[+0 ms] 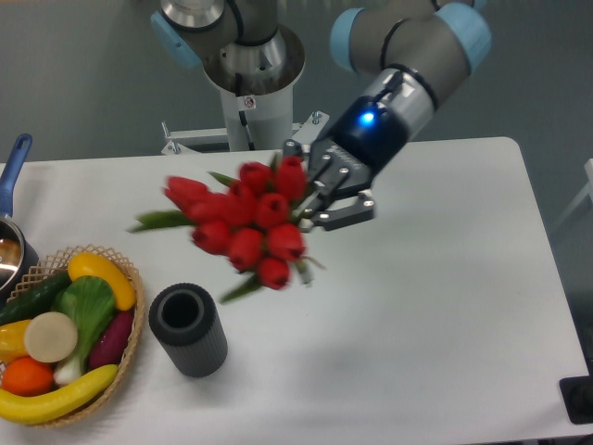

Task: Insert the flowers into the vase
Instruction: 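Carry the red tulip bunch in the gripper over the black vase, then lower the tulip stems down into the black vase opening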

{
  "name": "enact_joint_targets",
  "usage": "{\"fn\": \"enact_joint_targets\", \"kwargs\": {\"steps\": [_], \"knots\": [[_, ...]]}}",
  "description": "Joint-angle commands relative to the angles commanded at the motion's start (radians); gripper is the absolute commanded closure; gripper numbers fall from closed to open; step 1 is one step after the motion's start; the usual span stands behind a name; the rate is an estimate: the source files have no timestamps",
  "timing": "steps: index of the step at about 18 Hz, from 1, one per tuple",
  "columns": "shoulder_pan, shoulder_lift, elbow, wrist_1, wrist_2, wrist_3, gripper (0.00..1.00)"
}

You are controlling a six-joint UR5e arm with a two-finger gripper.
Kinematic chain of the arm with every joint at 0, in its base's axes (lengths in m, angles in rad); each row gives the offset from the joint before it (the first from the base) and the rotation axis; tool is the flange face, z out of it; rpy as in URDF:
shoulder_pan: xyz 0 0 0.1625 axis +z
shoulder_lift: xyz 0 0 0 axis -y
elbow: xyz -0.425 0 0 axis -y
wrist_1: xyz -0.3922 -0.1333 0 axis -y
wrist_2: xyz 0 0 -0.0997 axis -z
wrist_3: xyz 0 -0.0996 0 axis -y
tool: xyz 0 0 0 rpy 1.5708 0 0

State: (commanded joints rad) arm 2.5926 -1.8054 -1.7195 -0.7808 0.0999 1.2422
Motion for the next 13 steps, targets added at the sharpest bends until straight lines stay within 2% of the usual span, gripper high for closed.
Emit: {"fn": "enact_joint_targets", "kwargs": {"steps": [3,8,13], "knots": [[-0.049,-0.029,-0.003,0.0,-0.06,0.034,0.98],[-0.083,-0.032,-0.002,0.0,-0.065,0.034,0.98],[-0.115,-0.064,-0.012,0.0,-0.065,0.034,0.98]]}}
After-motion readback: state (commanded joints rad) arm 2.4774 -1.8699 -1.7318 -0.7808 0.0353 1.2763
